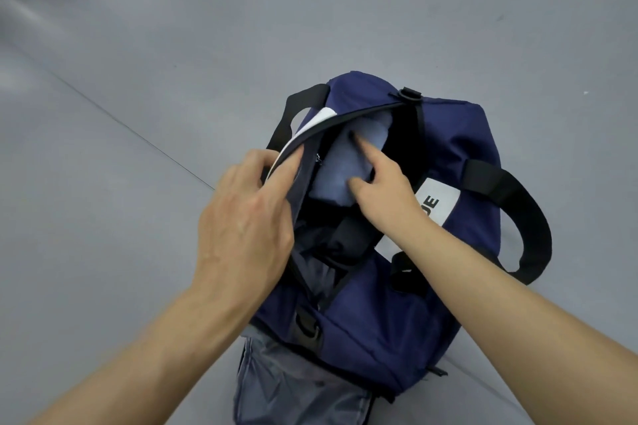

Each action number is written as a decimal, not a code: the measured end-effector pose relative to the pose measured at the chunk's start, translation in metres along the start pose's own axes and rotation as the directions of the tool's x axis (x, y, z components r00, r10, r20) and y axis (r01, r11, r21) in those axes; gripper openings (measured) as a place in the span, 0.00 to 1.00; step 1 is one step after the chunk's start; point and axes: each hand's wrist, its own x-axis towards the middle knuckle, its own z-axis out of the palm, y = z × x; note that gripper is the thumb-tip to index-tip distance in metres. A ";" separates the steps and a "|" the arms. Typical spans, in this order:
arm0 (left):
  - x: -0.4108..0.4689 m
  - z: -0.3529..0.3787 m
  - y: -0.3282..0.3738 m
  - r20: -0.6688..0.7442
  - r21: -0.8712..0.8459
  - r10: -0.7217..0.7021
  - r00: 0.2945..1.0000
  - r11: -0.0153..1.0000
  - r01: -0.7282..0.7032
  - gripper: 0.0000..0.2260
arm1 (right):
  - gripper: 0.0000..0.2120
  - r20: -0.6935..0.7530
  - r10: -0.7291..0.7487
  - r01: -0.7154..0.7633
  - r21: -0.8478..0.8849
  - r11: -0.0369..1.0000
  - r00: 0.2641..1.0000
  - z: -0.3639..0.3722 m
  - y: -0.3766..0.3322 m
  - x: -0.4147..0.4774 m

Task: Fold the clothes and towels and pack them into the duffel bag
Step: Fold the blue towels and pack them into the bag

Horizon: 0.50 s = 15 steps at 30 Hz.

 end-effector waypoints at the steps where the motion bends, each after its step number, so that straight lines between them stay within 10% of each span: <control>1: 0.000 -0.001 0.000 -0.010 0.002 0.005 1.000 1.000 -0.005 0.29 | 0.35 0.000 0.004 -0.004 -0.014 1.000 1.000 0.005 -0.001 0.009; 15: -0.003 0.018 -0.003 0.127 -0.081 -0.037 0.991 0.996 0.048 0.29 | 0.38 0.058 -0.044 0.062 -0.363 0.930 0.997 0.012 0.022 0.027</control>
